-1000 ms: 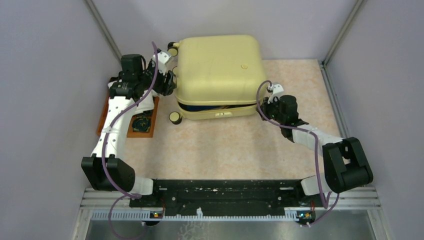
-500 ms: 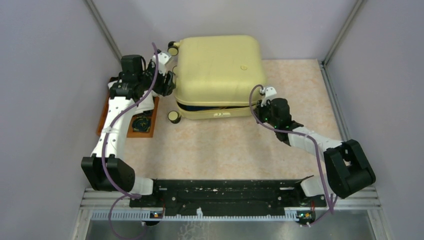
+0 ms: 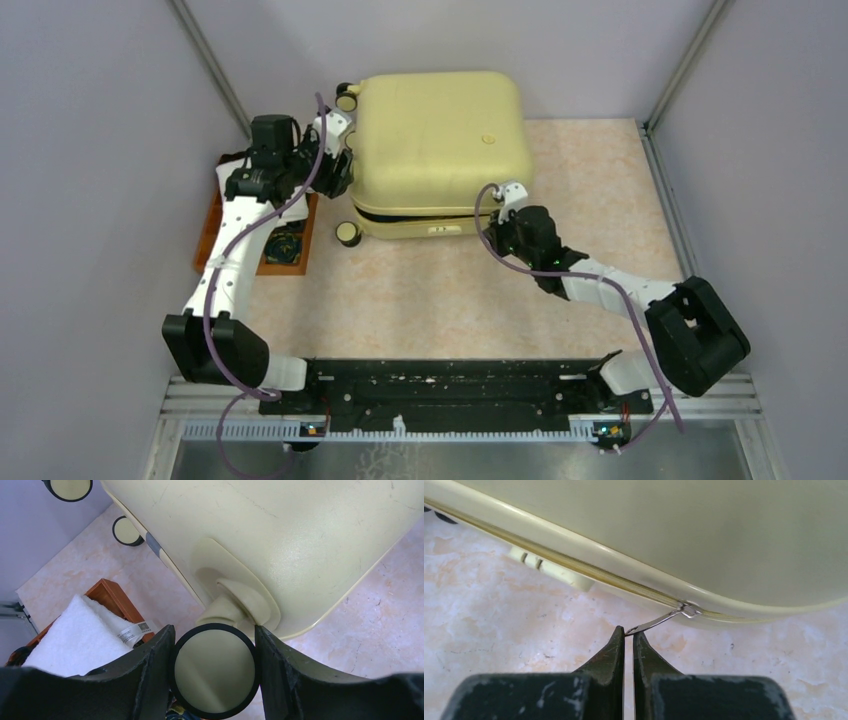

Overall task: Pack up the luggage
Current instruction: Zip the luggage at the center of the board.

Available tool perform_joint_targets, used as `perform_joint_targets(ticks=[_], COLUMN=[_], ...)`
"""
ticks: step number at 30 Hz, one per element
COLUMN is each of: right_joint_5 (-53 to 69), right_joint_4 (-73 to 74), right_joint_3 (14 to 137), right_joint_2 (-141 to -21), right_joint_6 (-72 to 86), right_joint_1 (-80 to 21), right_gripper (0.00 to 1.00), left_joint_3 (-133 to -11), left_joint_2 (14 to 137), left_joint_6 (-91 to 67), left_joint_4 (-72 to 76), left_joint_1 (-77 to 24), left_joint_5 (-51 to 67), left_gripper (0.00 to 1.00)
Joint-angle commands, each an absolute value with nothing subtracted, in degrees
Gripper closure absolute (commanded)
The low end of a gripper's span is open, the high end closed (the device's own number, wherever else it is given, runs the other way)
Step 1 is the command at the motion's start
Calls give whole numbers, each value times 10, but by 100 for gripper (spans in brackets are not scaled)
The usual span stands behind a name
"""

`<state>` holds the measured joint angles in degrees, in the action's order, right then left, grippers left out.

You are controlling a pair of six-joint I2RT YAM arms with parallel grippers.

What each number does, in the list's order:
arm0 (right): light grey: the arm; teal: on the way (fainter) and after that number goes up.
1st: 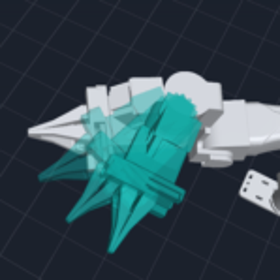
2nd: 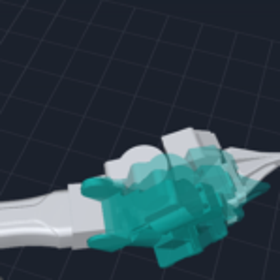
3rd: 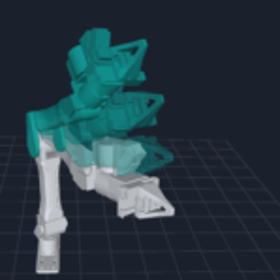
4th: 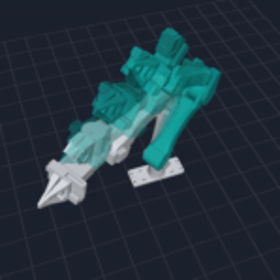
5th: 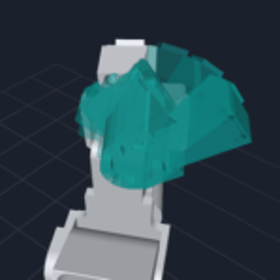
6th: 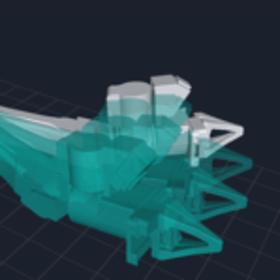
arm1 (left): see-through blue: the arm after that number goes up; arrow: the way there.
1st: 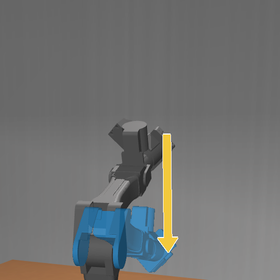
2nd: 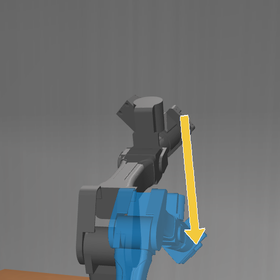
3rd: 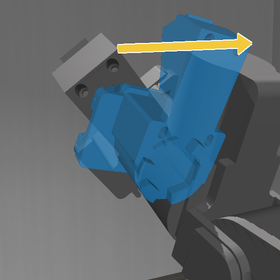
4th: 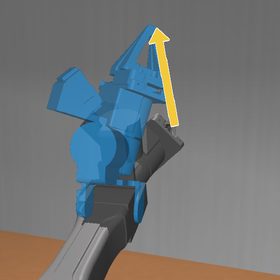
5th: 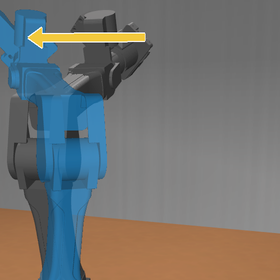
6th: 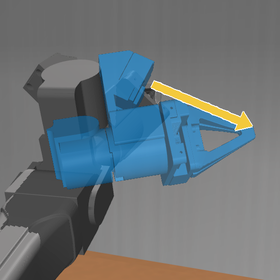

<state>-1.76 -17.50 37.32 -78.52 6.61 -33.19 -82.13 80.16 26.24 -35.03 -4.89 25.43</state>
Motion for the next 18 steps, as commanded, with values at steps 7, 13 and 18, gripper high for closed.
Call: perform_joint_targets(ticks=[7,13,18], right_joint_5=[34,-38,-12], right_joint_4=[-251,-212,-204], right_joint_3=[475,475,388], right_joint_2=[-845,-842,-731], right_joint_6=[84,105,114], right_joint_1=[-452,-450,-316], right_gripper=[100,89,42], left_joint_3=[-820,-825,-838], left_joint_2=[768,762,757], left_joint_6=[251,254,256], left_joint_4=[-256,-262,-266], left_joint_1=[-105,-103,-95], left_joint_5=[317,303,299], left_gripper=[100,100,100])
